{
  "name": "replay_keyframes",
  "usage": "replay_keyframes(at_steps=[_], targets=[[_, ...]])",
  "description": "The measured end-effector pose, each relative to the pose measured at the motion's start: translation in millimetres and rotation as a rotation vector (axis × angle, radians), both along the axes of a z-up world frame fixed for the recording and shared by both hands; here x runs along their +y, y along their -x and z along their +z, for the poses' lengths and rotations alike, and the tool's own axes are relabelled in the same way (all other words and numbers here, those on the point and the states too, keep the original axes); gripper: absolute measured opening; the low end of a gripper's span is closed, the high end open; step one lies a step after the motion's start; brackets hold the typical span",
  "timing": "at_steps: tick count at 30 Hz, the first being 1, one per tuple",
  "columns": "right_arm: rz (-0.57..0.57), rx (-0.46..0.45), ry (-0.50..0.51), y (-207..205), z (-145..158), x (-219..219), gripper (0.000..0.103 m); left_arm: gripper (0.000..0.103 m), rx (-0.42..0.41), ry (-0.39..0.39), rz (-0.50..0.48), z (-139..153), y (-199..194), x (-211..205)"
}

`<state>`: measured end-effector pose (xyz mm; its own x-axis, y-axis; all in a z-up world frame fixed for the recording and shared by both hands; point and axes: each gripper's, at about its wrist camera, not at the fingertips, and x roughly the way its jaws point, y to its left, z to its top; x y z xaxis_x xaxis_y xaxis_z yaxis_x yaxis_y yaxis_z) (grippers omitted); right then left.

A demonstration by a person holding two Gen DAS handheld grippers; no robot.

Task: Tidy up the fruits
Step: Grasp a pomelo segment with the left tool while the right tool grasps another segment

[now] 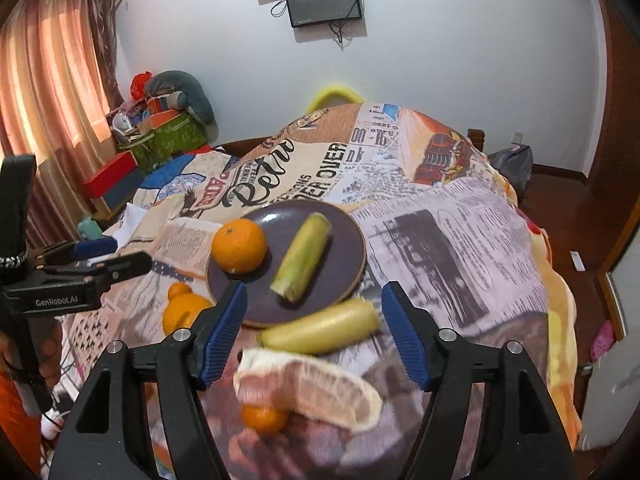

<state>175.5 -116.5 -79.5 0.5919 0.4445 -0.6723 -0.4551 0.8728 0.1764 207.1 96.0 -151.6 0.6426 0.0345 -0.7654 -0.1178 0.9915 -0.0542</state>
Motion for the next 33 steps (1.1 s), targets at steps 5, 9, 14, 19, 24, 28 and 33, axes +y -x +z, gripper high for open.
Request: replay_keyframes(at_steps=[5, 9, 14, 19, 24, 28, 33], targets=[[-0.009, 0.017, 0.031, 12, -10, -10, 0.068, 0.089, 0.054, -0.014, 0.017, -19, 27, 4], [-0.009, 0.04, 0.06, 23, -24, -17, 0.069, 0.09, 0.104, -0.004, 0.029, -36, 43, 9], [0.0, 0.077, 0.099, 34, -42, -23, 0.071, 0.089, 0.157, 0.012, 0.019, -55, 59, 8], [0.003, 0.13, 0.111, 35, -62, -27, 0.071, 0.089, 0.219, -0.02, -0.025, -75, 68, -2], [0.004, 0.164, 0.123, 28, -73, -29, 0.071, 0.096, 0.232, -0.03, -0.023, -87, 70, -2], [0.022, 0.177, 0.148, 24, -81, -25, 0.071, 0.097, 0.239, -0.031, -0.041, -87, 62, -5], [0.039, 0.182, 0.174, 19, -88, -16, 0.071, 0.097, 0.233, -0.068, -0.095, -85, 46, -20]])
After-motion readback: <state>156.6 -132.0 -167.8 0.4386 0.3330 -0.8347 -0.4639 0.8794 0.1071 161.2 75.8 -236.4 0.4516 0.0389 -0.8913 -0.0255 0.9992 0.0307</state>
